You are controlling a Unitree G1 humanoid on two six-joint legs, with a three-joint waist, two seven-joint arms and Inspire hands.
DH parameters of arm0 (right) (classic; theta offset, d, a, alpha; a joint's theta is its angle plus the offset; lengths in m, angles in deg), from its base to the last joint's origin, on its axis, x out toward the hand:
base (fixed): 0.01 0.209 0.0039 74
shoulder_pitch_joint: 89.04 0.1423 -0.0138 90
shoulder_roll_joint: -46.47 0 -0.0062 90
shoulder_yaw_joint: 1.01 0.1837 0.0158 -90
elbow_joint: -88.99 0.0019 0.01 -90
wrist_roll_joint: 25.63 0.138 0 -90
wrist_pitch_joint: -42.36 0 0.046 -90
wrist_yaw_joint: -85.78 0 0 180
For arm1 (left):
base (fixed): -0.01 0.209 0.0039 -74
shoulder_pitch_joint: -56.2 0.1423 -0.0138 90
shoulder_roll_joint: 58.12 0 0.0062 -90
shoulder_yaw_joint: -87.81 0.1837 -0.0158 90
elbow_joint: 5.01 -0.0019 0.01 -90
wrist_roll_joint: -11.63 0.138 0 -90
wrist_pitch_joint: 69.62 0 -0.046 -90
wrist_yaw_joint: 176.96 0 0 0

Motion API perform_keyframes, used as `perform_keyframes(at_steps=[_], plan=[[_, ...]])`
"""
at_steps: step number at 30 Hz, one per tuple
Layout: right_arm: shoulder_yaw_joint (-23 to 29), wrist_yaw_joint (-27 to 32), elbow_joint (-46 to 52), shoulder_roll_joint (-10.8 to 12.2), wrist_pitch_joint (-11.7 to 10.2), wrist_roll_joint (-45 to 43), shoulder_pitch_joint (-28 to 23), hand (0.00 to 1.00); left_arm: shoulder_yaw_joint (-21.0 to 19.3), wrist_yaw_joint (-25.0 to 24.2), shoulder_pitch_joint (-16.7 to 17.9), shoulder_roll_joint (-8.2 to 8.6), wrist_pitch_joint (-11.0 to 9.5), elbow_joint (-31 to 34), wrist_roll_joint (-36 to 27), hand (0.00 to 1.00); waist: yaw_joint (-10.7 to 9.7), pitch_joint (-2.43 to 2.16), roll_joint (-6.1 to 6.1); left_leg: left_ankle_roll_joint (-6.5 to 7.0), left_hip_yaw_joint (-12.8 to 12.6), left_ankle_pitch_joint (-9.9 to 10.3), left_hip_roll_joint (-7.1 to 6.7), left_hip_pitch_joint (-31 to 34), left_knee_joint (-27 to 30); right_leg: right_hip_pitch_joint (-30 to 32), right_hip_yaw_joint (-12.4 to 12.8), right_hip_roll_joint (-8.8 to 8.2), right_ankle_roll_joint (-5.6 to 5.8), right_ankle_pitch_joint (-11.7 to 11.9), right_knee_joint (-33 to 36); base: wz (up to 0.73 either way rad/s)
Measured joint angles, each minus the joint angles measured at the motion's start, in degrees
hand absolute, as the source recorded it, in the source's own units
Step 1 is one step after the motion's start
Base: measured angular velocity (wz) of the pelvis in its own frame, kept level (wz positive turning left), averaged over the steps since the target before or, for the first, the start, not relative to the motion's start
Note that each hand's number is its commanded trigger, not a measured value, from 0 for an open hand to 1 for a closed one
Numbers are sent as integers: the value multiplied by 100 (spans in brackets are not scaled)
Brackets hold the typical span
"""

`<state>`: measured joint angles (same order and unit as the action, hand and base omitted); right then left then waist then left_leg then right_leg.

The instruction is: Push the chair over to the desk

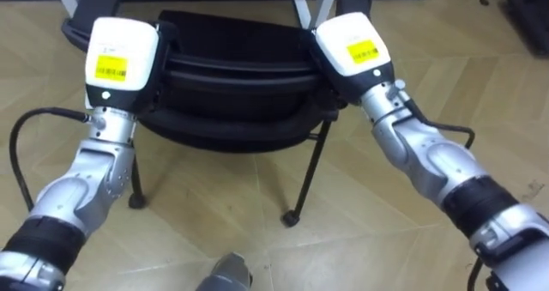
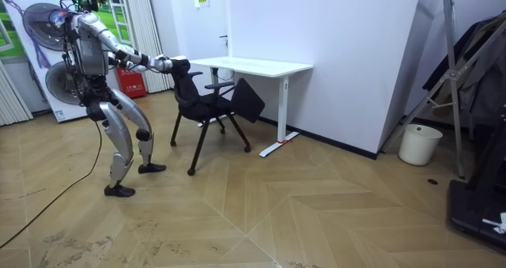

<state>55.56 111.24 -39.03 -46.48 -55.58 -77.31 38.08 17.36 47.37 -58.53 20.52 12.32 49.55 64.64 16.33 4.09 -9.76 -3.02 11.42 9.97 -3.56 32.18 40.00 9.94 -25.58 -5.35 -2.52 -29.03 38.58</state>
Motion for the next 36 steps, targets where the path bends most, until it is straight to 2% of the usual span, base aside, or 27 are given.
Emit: perform_keyframes(at_steps=[2, 7, 9, 11, 15, 18, 21, 23, 24, 25, 26, 27, 28, 29, 30, 31, 32, 33, 34, 35, 36], plan=[[-20, 12, -31, -20, -15, 5, -2, 100, 10, -5, 21, 14, 19, 0, 6, 100, -70, 6, 10, -4, -8, -2, 1, -54, -57, -85, -70, 16, 0, 0, -47, 32], [-31, 103, -71, -126, -77, -4, 2, 100, 10, -38, 29, 122, 30, 57, 12, 100, -77, 9, 20, -109, 0, -87, -9, -157, -377, -209, -278, 39, -15, 7, -306, 16], [-31, 110, -72, -172, -78, -2, 3, 100, -13, -108, 13, 143, 26, 56, 48, 100, -67, 8, 19, -117, -1, -116, -17, -178, -464, -214, -285, 48, -22, 10, -362, 9], [-31, 118, -34, -181, -78, 5, 16, 100, -42, -127, 3, 159, 16, 64, 51, 100, -38, 8, 18, -137, 0, -166, -16, -176, -577, -205, -327, 46, -62, 32, -452, 5], [-31, 97, 28, -330, -75, 16, 86, 100, -114, -305, 3, 166, 32, 231, 63, 100, -39, 5, -13, -165, 42, -318, -34, -184, -871, -248, -571, 45, -154, 110, -712, 14], [-45, 42, -29, -350, -74, 16, 90, 100, -115, -486, 9, 166, 43, 287, 102, 100, -17, 4, -33, -186, 116, -358, -33, -347, -1064, -447, -748, 117, -95, 252, -961, 17], [-80, 66, -138, -320, -75, 14, 100, 100, -113, -625, 9, 195, 47, 287, 117, 100, 41, 2, -94, -199, 161, -425, -34, -566, -1345, -563, -781, 139, -54, 379, -1123, 10], [-99, 81, -225, -308, -78, 12, 110, 100, -111, -741, 1, 211, 51, 287, 143, 100, 88, -1, -111, -241, 359, -486, -27, -731, -1540, -562, -822, 120, 7, 490, -995, 5], [-118, 106, -340, -276, -91, 16, 133, 100, -109, -827, -8, 225, 64, 286, 165, 100, 103, -2, -104, -288, 795, -532, 29, -843, -1652, -389, -632, 73, 52, 510, -703, -26], [-163, 120, -554, -212, -167, 18, 325, 100, -166, -871, -11, 221, 88, 285, 162, 100, 213, -6, -125, -327, 1212, -555, 38, -865, -1678, -31, -86, 101, -57, 451, -772, -48], [-208, 108, -665, -175, -197, 14, 478, 100, -230, -890, -13, 221, 104, 285, 154, 100, 275, -2, -118, -337, 1324, -558, 45, -827, -1673, 236, 168, 50, -114, 464, -860, -64], [-320, 105, -809, -152, -204, 7, 722, 100, -371, -966, -28, 236, 102, 298, 142, 100, 300, -18, -97, -396, 1282, -571, 73, -702, -1664, 483, 129, -68, -345, 584, -642, -16], [-325, 54, -856, -153, -229, 11, 837, 100, -433, -1057, -70, 220, 96, 336, 145, 100, 230, -13, -80, -406, 1005, -574, 135, -634, -1682, 460, -237, -75, -369, 637, -613, 20], [-325, 32, -892, -158, -237, 20, 834, 100, -430, -1111, -94, 215, 92, 342, 162, 100, 194, -11, -77, -405, 821, -573, 195, -645, -1694, 373, -366, -53, -370, 637, -665, 73], [-325, -29, -1006, -160, -296, 72, 834, 100, -394, -1203, -130, 217, 87, 348, 196, 100, 68, -5, -103, -365, 487, -602, 257, -705, -1739, 160, -468, 13, -370, 637, -824, 85], [-325, -125, -1049, -196, -374, 110, 834, 100, -360, -1303, -162, 225, 87, 349, 234, 100, -23, -9, -122, -366, 177, -629, 340, -791, -1800, -12, -460, 97, -372, 639, -1020, 74], [-323, -167, -1048, -201, -379, 122, 835, 81, -360, -1320, -168, 252, 88, 351, 244, 100, -44, -11, -123, -388, 80, -643, 371, -830, -1855, -66, -458, 132, -386, 648, -1115, 31], [-306, -208, -1045, -200, -380, 127, 837, 65, -365, -1351, -182, 263, 100, 353, 281, 91, -38, -12, -120, -398, 43, -660, 388, -862, -1886, -153, -454, 186, -410, 678, -1299, 0], [-296, -263, -1019, -210, -380, 126, 838, 0, -365, -1385, -197, 262, 106, 353, 285, 8, -34, -18, -107, -395, 41, -663, 402, -875, -1889, -222, -446, 246, -399, 735, -1408, 0], [-280, -308, -993, -215, -379, 126, 839, 0, -366, -1388, -204, 257, 105, 353, 285, 0, -31, -18, -108, -395, 40, -663, 409, -883, -1890, -256, -447, 270, -383, 769, -1472, 4], [-224, -417, -961, -210, -379, 127, 840, 0, -366, -1408, -223, 257, 108, 353, 285, 0, -43, -18, -108, -394, 36, -663, 416, -911, -1889, -353, -441, 325, -365, 834, -1637, 4]])
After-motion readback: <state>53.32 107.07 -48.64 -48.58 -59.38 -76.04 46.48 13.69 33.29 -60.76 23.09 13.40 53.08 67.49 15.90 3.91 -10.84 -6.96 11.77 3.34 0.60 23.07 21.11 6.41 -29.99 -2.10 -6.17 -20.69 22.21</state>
